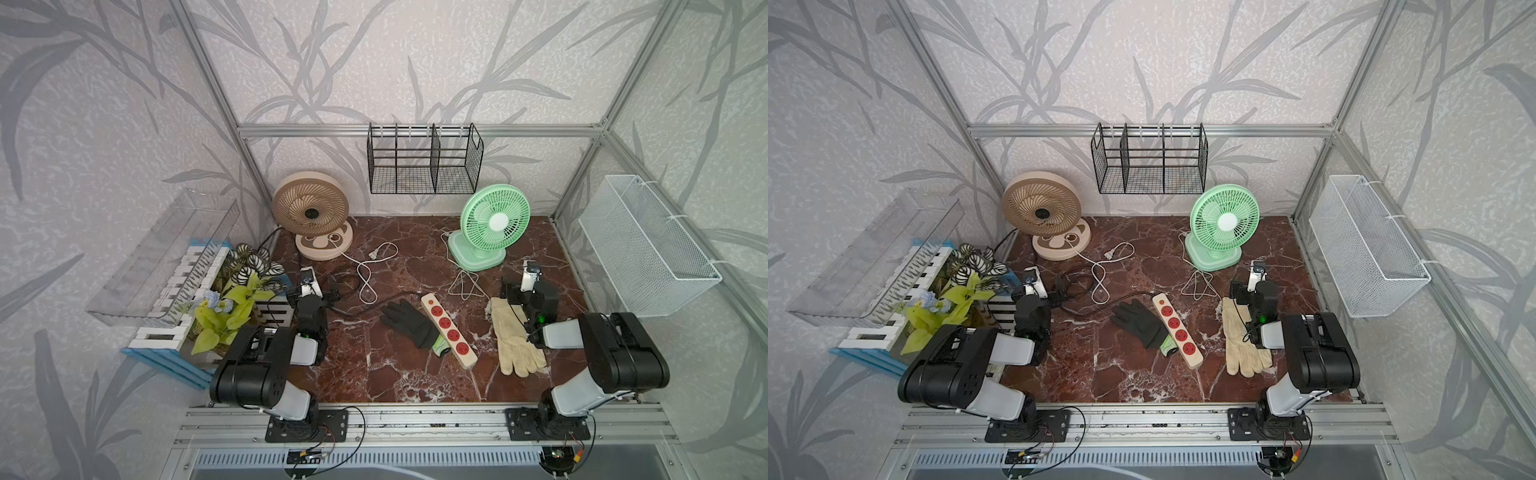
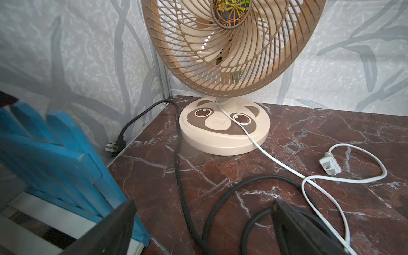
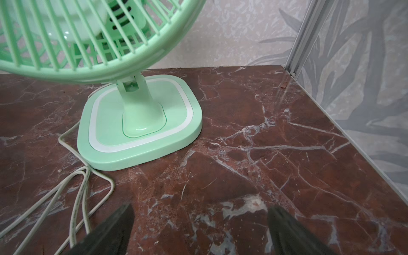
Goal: Plug the desk fan into the power strip
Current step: Pick up the plug from the center of the board.
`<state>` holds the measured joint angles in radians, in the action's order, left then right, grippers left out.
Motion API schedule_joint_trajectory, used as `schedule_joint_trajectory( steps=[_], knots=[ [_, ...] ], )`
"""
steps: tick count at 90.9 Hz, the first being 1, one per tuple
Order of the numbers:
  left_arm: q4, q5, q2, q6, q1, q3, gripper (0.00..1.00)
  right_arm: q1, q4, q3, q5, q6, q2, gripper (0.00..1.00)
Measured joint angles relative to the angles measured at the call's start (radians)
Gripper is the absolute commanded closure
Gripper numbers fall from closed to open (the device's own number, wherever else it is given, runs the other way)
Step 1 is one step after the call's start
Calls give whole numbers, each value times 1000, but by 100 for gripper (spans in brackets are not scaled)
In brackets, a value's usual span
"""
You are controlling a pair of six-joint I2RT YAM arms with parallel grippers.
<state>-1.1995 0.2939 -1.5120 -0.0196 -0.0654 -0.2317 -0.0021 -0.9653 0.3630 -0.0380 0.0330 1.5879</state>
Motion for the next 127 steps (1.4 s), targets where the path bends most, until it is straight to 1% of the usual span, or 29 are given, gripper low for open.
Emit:
schedule_joint_trajectory(
  steps=[51,56,63,81,88,97,108,118,127],
  knots=[
    [0,-6,2,2,0,0,0,0,-3,-2,14,-2,0,1],
    [20,-14,18,6,0,0,0,7,-29,-15,10,-5,-1,1],
    [81,-14,76,4,-3,-7,0,23,-68,-61,-21,-8,-23,1],
    [261,42,284,-64,-5,-46,0,80,-97,-158,-93,-43,-200,1],
    [324,52,368,-106,-5,-46,0,122,-92,-170,-121,-71,-288,1],
    [406,43,476,-161,-8,-46,0,172,-37,-164,-140,-94,-415,1],
    [508,14,616,-249,-22,-49,0,199,130,-126,-151,-63,-582,1],
    [584,-37,724,-343,-50,-51,0,203,352,-69,-158,34,-754,1],
    [648,-119,795,-422,-59,-52,0,203,593,-3,-150,139,-907,1]
  ],
)
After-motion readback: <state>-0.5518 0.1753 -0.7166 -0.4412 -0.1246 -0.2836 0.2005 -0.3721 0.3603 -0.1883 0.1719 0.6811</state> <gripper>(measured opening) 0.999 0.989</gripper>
